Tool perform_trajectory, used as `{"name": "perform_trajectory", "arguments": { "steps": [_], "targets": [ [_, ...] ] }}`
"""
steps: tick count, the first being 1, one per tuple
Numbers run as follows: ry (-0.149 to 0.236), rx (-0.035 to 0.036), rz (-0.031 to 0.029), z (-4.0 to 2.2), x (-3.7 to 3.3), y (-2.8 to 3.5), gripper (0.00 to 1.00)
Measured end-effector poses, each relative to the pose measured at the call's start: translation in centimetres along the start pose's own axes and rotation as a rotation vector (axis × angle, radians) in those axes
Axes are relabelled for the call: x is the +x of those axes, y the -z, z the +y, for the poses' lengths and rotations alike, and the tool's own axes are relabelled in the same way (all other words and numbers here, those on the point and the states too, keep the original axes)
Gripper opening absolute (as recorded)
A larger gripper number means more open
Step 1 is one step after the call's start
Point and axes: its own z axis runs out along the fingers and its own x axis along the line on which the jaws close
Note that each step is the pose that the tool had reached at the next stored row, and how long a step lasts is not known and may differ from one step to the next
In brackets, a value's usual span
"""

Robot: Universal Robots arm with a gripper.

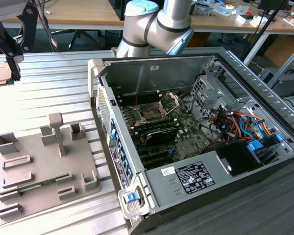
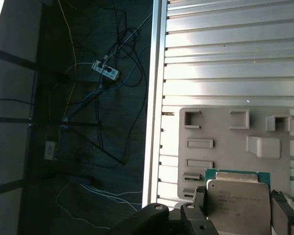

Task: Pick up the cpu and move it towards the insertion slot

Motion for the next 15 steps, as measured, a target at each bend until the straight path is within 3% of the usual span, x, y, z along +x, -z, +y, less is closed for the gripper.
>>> {"name": "perform_trajectory", "arguments": {
  "steps": [15],
  "targets": [
    [0.0,0.0,0.0,-0.07,-0.88,0.0,0.55]
  ]
}}
